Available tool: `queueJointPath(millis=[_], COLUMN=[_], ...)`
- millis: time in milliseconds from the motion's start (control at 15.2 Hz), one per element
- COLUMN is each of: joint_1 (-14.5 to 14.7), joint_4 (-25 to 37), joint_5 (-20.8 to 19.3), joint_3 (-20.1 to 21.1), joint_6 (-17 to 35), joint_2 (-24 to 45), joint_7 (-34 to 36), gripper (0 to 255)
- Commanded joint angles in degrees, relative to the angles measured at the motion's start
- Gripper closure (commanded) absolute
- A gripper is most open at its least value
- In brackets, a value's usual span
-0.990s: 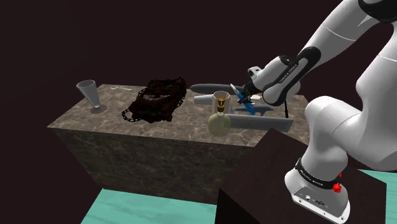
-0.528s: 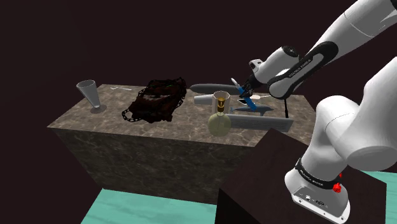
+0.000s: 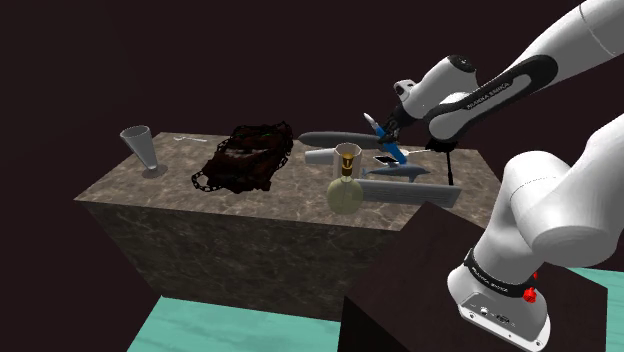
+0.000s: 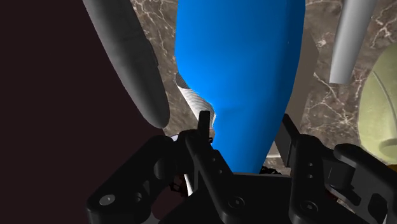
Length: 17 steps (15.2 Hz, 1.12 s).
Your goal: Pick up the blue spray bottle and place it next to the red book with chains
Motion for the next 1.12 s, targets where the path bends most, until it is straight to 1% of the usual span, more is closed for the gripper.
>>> queueJointPath(millis=[0,462,1056], joint_1=[-1.41,-3.15,-3.63], joint_4=[0.29,2.11,5.42], joint_5=[-0.29,0.66,3.16], joint_3=[1.99,6.37,10.97], joint_6=[-2.87,-11.40,-21.00], joint_2=[-2.47,-9.13,-15.37], joint_7=[0.25,-0.05,-0.87], gripper=[255,255,255])
